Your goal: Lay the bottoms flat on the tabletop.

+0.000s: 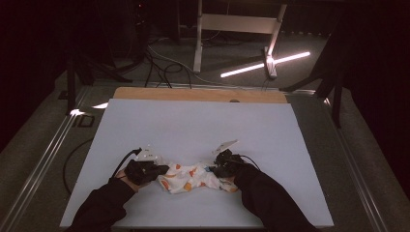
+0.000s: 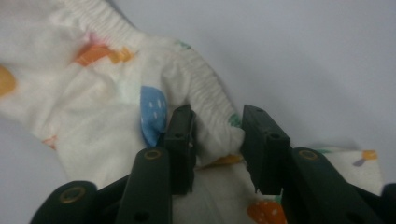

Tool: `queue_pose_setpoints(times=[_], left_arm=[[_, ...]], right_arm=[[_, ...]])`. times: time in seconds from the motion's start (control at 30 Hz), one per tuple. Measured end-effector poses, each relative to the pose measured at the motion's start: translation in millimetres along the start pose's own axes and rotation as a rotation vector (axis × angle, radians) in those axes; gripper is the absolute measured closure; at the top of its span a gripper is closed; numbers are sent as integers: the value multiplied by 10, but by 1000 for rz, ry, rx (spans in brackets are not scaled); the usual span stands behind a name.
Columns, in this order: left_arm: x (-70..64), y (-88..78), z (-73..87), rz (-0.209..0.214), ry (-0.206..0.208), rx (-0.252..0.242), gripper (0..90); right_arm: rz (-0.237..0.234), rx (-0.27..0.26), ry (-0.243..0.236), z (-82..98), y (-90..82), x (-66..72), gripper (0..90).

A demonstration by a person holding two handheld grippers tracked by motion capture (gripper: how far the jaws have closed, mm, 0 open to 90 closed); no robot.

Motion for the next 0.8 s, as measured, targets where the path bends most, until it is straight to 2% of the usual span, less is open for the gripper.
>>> queue_pose_setpoints(times=[0.07,0.13,0.27,0.3,0.37,0.43,0.47,0.5,0.53,0.57,0.6,0.63,0.67,0.7,0.77,0.8], left_arm=[[4,3,7,2,-1,1,891],[10,0,5,-2,1,3,891],[38,-26,-53,-17,5,-20,891],[51,-34,-73,-23,4,-26,891],[81,-47,-148,-34,2,-45,892],[88,-54,-203,-38,0,-60,891],[76,-73,-333,-41,11,-90,891],[71,-86,-409,-49,16,-110,891],[72,-98,-491,-61,20,-133,891],[86,-107,-575,-78,19,-161,890],[117,-114,-655,-87,12,-183,890],[157,-113,-728,-99,1,-203,890],[197,-102,-792,-102,-11,-215,890],[239,-82,-850,-107,-22,-223,890],[311,-35,-960,-115,-39,-239,889],[348,-3,-1003,-128,-29,-235,889]], right_arm=[[7,8,-22,0,-14,9,780],[27,7,-37,-2,-33,-1,826],[43,-2,-39,2,-82,-45,832],[51,-36,-26,-32,-181,-90,832],[75,-75,-27,-88,-316,-157,831],[79,-92,-23,-119,-372,-179,830],[117,-154,-30,-268,-605,-273,829],[117,-154,-30,-268,-605,-273,829],[137,-192,-32,-379,-749,-353,828],[148,-203,-31,-429,-802,-403,827],[148,-203,-31,-429,-802,-403,827],[167,-231,-9,-527,-875,-524,826],[168,-241,-1,-568,-897,-588,826],[168,-241,-1,-568,-897,-588,826],[171,-267,8,-700,-908,-730,824],[171,-267,8,-700,-908,-730,824]])
Point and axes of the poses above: each handheld gripper's, and its own axes: y roughly forward along the jaws, z roughly out of its underside, x roughly to its left, the point moved 9 cm from there along y, roughly forward along the jaws, and after that the axes turned 7 degrees about -y, right-handed, at the moved point
